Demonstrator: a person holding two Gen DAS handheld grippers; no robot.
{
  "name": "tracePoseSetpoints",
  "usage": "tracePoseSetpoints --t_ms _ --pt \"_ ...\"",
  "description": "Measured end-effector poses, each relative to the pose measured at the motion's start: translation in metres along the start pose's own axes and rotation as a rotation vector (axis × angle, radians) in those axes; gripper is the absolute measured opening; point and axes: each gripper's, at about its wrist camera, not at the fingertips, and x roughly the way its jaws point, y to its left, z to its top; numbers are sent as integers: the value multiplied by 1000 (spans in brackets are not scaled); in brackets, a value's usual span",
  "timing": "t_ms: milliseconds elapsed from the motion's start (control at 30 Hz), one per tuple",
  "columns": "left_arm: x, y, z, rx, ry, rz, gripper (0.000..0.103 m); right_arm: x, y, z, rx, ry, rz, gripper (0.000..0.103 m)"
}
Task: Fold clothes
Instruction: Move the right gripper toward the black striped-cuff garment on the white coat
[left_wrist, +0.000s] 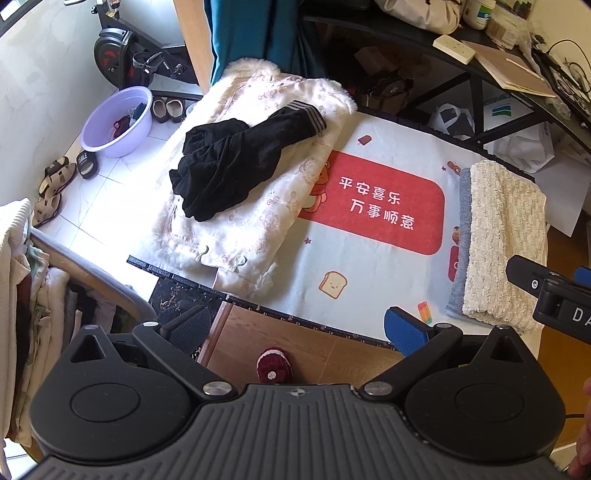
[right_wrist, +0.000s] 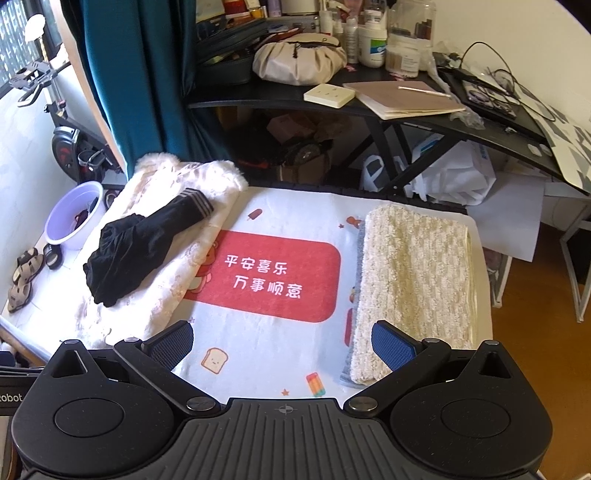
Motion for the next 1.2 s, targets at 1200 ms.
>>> tracePoseSetpoints --t_ms 1200 --pt "83 155 64 -79 -45 88 102 100 122 53 -60 101 -52 102"
